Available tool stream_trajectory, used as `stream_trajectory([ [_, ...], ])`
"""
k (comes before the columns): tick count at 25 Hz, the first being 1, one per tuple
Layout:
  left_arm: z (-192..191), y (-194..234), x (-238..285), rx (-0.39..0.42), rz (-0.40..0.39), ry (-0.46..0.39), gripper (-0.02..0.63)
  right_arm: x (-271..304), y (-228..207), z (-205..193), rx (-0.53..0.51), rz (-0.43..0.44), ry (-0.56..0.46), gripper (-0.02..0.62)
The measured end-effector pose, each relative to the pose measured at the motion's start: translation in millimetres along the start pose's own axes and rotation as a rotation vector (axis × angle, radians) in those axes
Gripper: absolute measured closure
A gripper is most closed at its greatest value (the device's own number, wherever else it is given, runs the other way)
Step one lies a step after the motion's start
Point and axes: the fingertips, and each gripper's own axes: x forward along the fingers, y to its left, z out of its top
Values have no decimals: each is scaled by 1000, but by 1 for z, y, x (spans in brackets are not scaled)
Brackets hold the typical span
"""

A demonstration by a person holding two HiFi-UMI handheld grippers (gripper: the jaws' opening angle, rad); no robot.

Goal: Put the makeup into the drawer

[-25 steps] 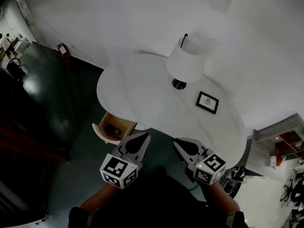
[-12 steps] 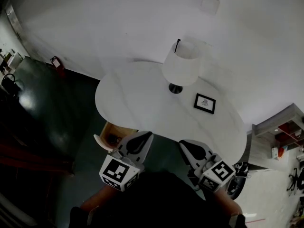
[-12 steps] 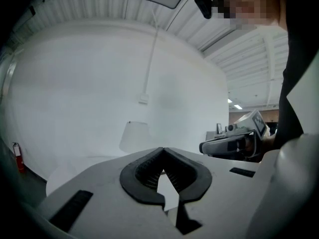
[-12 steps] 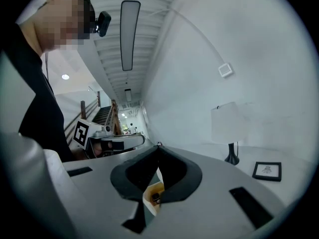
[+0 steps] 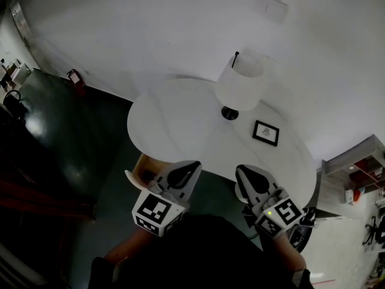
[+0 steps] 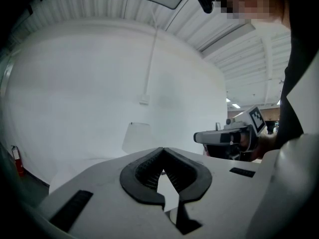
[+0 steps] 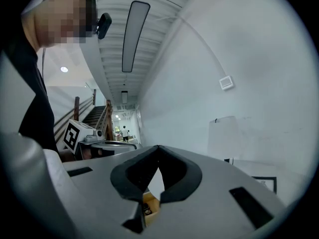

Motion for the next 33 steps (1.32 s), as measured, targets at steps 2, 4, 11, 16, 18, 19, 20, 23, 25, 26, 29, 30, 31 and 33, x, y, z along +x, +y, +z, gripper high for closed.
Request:
stream_trajectory([
  [2, 3, 3, -2, 6, 4, -8, 595, 2, -2, 3, 1, -11, -4, 578],
  [4, 6, 6, -4, 9, 10, -20, 595, 2, -3, 4, 5, -18, -2, 580],
  [11, 9, 20, -10, -5, 34, -22, 595, -2, -11, 6, -14, -38, 13, 580],
  [16, 15, 31, -18, -1, 66, -46, 595, -11, -23, 9, -36, -68, 10, 580],
  [18, 15, 36, -21, 2, 76, -43, 595, -14, -26, 9, -37, -81, 10, 580],
  [19, 14, 38, -22, 2, 81, -40, 595, -15, -27, 10, -33, -87, 10, 580],
  [20, 14, 40, -23, 2, 88, -37, 595, -16, -28, 10, -29, -91, 10, 580],
  [23, 14, 45, -24, 3, 104, -29, 595, -17, -29, 12, -11, -92, -1, 580],
  [25, 14, 44, -23, 4, 106, -28, 595, -14, -26, 15, 12, -80, -24, 580],
  [26, 14, 43, -22, 7, 103, -31, 595, -14, -25, 14, 17, -77, -26, 580],
  [29, 14, 38, -20, 18, 86, -33, 595, -12, -24, 9, 19, -74, -18, 580],
  [30, 13, 37, -20, 20, 81, -30, 595, -12, -24, 7, 16, -75, -13, 580],
  [31, 11, 36, -19, 22, 75, -26, 595, -12, -25, 4, 8, -79, -3, 580],
  [33, 7, 34, -18, 25, 64, -17, 595, -13, -29, -5, -14, -90, 23, 580],
])
